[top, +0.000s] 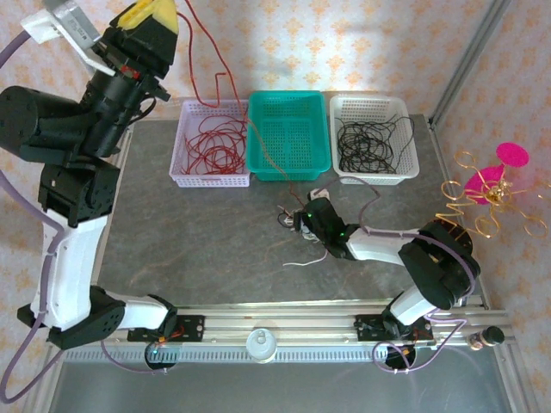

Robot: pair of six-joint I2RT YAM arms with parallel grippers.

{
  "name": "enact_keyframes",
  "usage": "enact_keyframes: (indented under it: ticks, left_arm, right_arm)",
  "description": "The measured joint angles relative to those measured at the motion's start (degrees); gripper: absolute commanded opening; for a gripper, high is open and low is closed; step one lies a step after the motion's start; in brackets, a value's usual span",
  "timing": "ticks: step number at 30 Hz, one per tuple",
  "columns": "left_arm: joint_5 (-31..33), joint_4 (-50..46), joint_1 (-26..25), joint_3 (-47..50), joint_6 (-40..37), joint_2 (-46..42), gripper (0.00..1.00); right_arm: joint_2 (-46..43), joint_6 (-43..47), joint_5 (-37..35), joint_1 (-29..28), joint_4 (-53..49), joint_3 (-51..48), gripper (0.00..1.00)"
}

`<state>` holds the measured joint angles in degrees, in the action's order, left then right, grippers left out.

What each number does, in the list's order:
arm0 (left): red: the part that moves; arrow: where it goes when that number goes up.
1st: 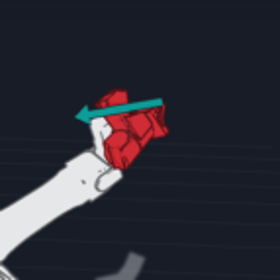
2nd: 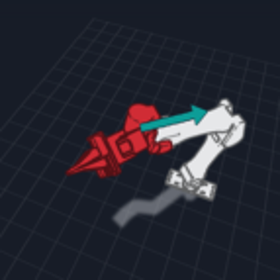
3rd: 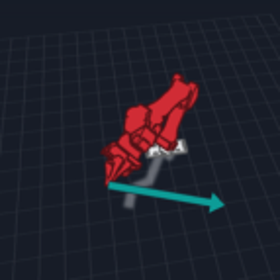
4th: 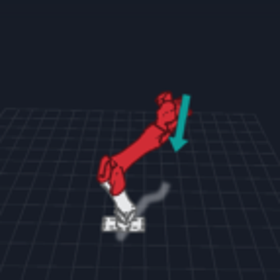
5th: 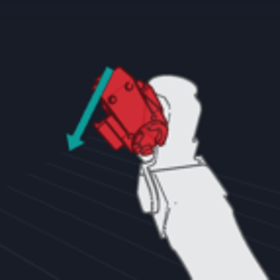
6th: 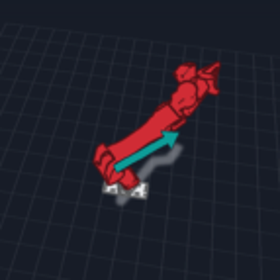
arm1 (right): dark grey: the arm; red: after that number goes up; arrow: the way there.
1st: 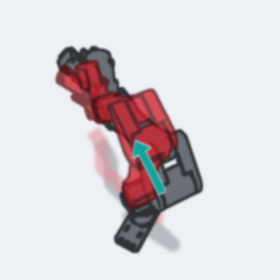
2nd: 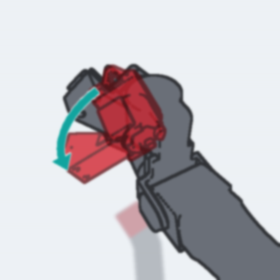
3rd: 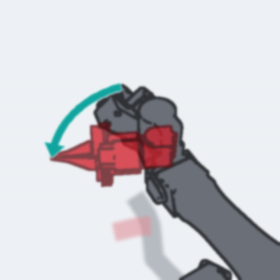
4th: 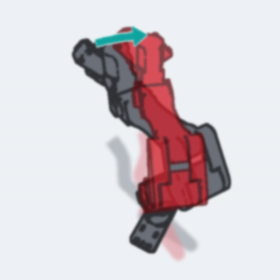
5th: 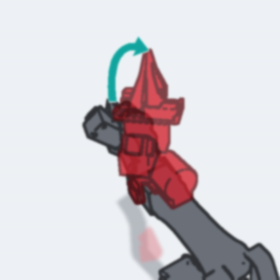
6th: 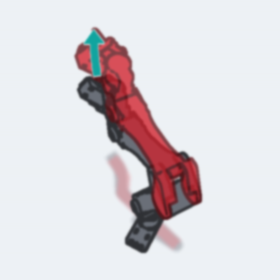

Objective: Untangle the cables

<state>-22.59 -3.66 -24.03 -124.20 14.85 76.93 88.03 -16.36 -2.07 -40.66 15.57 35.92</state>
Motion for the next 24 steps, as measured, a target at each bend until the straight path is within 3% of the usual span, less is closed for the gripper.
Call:
enact_keyframes:
  ticks: [9,15,19,24]
  left_arm:
    - [4.79,2.14,0.0,-4.59,-2.19,2.36,0.0]
    - [6.58,3.06,0.0,-5.46,-2.36,2.62,0.0]
    - [6.49,3.06,0.0,-3.32,-1.64,2.54,0.0]
    - [5.84,2.14,0.0,0.68,-0.55,2.43,0.0]
  right_arm:
    - [-0.66,-1.25,-0.46,0.55,0.48,-1.97,0.62]
    - [-11.13,1.79,3.41,0.59,-2.23,-1.66,0.69]
    - [-18.14,6.12,6.14,0.61,-6.67,3.26,0.71]
    - [-20.92,11.02,13.35,0.61,-13.14,13.73,0.69]
